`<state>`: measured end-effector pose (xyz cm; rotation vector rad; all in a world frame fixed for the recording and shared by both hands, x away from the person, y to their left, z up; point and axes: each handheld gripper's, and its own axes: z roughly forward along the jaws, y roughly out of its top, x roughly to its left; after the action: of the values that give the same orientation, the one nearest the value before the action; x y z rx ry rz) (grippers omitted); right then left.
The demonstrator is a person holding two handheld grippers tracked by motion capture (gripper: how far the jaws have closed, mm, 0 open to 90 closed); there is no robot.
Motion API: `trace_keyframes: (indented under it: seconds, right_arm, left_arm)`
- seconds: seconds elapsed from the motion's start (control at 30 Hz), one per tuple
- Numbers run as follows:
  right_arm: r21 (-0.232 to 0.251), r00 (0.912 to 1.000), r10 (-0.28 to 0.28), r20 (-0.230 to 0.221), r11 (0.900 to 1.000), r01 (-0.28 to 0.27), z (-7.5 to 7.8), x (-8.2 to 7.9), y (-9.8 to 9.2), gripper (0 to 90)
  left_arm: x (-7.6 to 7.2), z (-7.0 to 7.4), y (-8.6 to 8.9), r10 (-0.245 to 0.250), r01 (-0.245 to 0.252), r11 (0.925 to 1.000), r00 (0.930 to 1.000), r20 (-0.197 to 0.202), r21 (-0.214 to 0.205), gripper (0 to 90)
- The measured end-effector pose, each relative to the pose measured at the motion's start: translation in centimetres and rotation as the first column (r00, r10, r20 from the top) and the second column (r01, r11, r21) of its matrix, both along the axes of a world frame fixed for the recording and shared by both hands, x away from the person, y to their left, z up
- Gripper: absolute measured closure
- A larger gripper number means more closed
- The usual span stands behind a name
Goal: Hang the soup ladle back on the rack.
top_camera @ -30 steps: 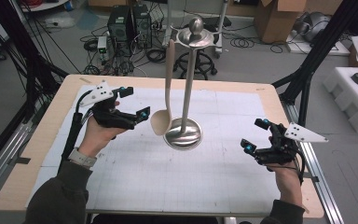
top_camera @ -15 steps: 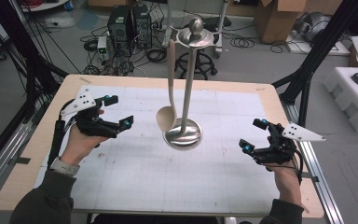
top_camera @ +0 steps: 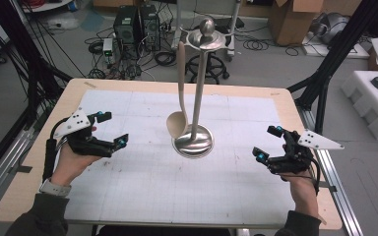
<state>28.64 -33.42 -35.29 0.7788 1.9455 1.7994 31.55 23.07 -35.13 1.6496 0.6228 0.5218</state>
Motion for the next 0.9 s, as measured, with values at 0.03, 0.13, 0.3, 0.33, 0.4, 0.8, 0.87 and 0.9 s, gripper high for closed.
trace_keyframes:
  seconds: [0.03,0.13,0.3,0.33,0.4,0.8,0.87,0.9]
  right_arm:
    - [-0.001,1.0000,0.000,0.000,1.0000,0.000,0.0,0.0,0.0,0.5]
    - [-0.004,1.0000,-0.004,0.000,1.0000,0.004,0.0,-0.1,0.0,0.5]
    - [-0.004,1.0000,-0.007,-0.007,1.0000,0.007,-0.1,0.0,-0.1,0.5]
    - [-0.008,0.9999,-0.008,-0.008,0.9999,0.008,-0.2,0.0,0.0,0.5]
    - [-0.008,0.9999,-0.006,-0.009,0.9999,0.006,-0.2,0.0,0.0,0.5]
    - [-0.016,0.9996,-0.028,-0.007,0.9995,0.028,-0.3,-0.2,-0.1,0.5]
    - [-0.014,0.9993,-0.036,-0.007,0.9993,0.036,-0.4,-0.3,-0.3,0.5]
    - [-0.010,0.9992,-0.040,-0.007,0.9992,0.040,-0.5,-0.3,-0.3,0.5]
  left_arm:
    - [-0.1,-0.1,0.3,0.000,0.000,0.9999,1.0000,0.000,-0.011,1.7]
    - [-0.3,-0.2,1.2,0.018,-0.018,0.9995,0.9998,-0.006,-0.027,1.7]
    - [-1.1,-1.1,2.8,0.051,-0.051,0.9987,0.9986,-0.011,-0.006,1.8]
    - [-1.2,-1.3,3.2,0.061,-0.061,0.9981,0.9980,-0.014,-0.001,1.8]
    - [-1.6,-1.9,3.8,0.073,-0.074,0.9973,0.9972,-0.014,-0.004,1.8]
    - [-3.0,-3.0,6.1,0.103,-0.104,0.9933,0.9945,-0.017,-0.051,1.8]
    - [-3.3,-2.9,6.6,0.105,-0.106,0.9922,0.9944,-0.009,-0.065,1.8]
    - [-3.5,-2.9,7.0,0.107,-0.108,0.9915,0.9942,-0.009,-0.073,1.8]
